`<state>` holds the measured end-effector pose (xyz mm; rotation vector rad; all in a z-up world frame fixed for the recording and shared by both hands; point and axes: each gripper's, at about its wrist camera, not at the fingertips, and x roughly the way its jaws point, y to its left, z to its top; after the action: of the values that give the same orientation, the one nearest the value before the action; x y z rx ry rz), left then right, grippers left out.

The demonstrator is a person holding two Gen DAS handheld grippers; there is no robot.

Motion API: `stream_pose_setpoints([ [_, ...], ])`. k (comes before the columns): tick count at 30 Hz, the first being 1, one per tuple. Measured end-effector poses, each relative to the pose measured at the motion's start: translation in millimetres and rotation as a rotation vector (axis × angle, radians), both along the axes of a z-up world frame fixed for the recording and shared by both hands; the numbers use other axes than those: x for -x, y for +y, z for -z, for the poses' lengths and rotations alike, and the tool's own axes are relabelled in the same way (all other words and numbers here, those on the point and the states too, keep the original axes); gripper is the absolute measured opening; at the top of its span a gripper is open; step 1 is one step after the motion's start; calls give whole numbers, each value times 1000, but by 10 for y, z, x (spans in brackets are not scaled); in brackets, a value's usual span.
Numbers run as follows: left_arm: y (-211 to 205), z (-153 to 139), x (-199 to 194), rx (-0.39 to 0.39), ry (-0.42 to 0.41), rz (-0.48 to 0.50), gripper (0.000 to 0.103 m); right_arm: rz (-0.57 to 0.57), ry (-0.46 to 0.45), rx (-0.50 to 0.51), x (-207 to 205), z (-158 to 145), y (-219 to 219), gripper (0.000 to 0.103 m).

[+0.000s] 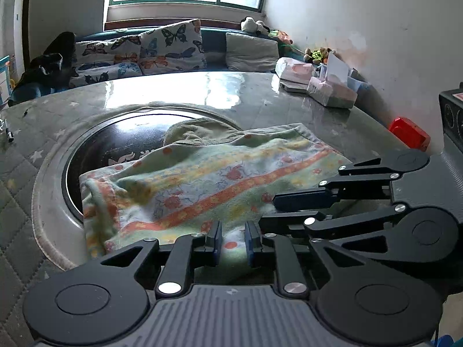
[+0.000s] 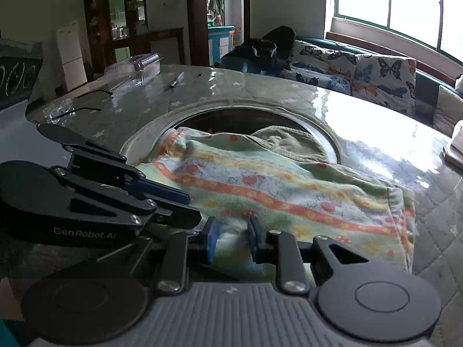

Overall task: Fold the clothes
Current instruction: 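Release the folded shirt with both grippers and press it flat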

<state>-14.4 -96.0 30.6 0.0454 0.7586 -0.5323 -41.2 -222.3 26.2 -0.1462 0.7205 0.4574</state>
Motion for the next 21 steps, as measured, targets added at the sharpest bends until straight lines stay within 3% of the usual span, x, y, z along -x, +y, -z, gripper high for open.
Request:
stream_pose_setpoints([
  [12,246,42,104,36,-7,-83,24,65,6,-27,108,11,-361,22],
  [21,446,57,159,54,1,-136,27,209,13,-27,157,34,-810,22],
])
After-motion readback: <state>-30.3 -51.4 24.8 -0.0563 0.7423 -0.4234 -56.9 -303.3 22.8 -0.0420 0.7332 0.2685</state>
